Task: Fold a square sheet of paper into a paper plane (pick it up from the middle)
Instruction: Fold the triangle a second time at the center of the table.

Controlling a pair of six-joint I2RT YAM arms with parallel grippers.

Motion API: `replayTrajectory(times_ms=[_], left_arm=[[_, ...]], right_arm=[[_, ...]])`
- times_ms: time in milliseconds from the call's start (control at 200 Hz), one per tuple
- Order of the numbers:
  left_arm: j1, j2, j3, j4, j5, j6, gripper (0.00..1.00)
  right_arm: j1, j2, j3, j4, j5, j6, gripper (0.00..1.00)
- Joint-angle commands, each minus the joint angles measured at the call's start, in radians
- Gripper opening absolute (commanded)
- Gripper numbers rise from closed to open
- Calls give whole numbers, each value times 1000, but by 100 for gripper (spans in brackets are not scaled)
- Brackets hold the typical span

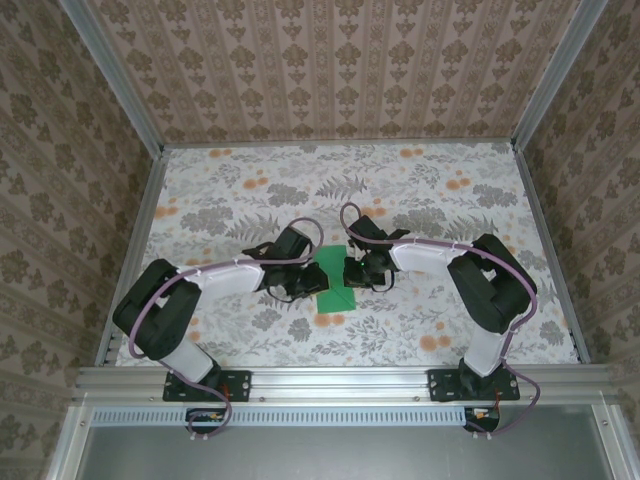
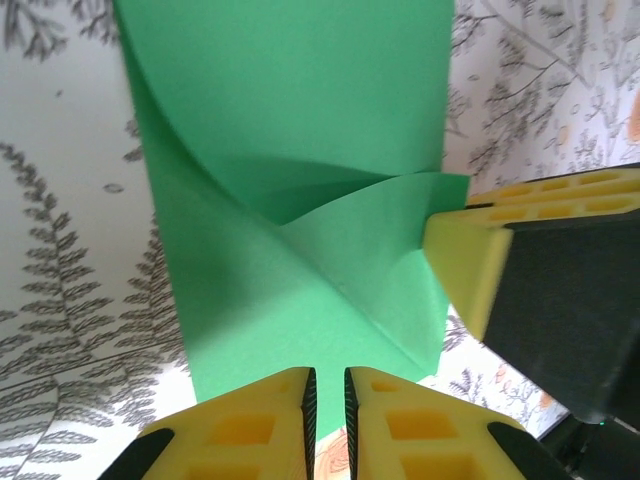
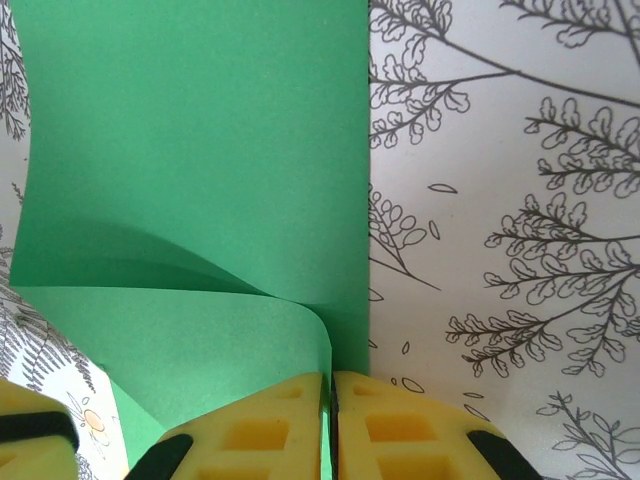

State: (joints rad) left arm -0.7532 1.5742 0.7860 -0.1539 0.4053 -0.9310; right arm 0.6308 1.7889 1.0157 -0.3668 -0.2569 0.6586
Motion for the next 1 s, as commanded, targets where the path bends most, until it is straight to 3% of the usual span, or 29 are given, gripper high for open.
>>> replayTrajectory(times_ms=[0,470,995], left_arm=[[-5,23,37,15,-8,11,19],[-5,110,71,73,7,19,16],[-5,8,-2,193,-14,12,15]], right_arm=[[-3,-7,-2,-31,32,4,11],[-3,18,-5,-46,38,9,12],[-3,34,0,-50,33,6,12]])
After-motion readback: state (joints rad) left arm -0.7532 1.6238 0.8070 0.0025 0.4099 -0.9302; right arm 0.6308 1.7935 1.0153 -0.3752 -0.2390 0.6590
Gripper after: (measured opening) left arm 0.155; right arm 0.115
